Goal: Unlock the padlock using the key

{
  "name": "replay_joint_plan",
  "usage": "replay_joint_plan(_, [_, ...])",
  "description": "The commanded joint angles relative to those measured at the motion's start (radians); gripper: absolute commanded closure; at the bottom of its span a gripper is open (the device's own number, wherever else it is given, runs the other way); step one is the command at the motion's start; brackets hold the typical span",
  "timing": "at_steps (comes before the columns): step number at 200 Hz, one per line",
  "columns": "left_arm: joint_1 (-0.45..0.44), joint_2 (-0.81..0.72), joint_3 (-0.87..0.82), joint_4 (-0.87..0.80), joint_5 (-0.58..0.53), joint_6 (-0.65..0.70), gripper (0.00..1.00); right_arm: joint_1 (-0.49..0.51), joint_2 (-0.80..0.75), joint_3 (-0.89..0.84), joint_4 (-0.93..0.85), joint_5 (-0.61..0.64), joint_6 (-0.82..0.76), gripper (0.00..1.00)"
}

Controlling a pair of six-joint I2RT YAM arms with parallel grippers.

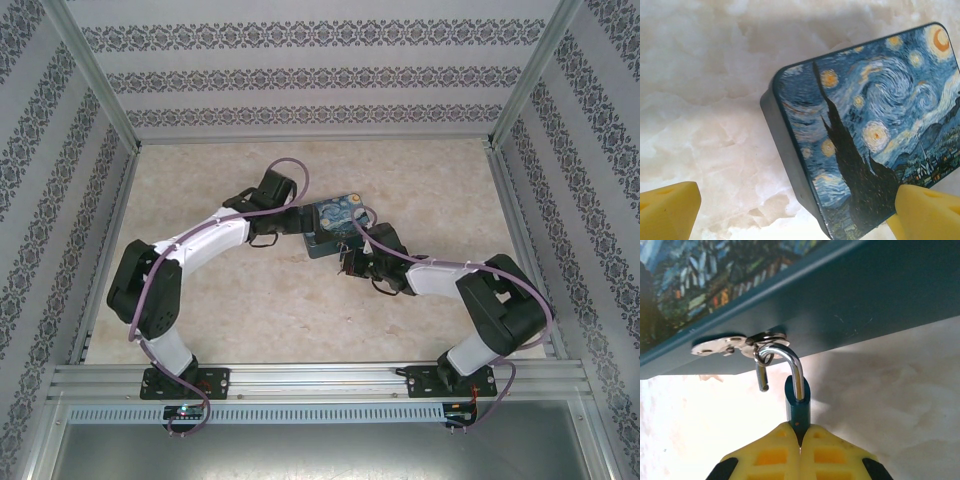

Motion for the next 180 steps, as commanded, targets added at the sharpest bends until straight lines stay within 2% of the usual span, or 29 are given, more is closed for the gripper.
replay_joint_plan(1, [-0.044, 0.032, 0.041, -0.063, -0.101, 0.066, 0.00, -0.009, -0.031, -0.018, 0.004, 0.007, 0.055, 1.00])
replay_joint_plan(64, [-0.102, 0.103, 0.065, -0.111, -0.242, 0.095, 0.00, -0.012, -0.041, -0.057, 0.048, 0.007, 0.160, 1.00])
replay_joint_plan(114, [-0.114, 0.119, 0.038, -0.106, -0.252, 0.084, 0.00, -0.012, -0.035, -0.095, 0.114, 0.019, 0.247, 1.00])
replay_joint_plan(180, [-0.128, 0.126, 0.003, -0.087, -0.222, 0.084, 0.00, -0.017, 0.012, -0.149, 0.280, 0.048, 0.437, 1.00])
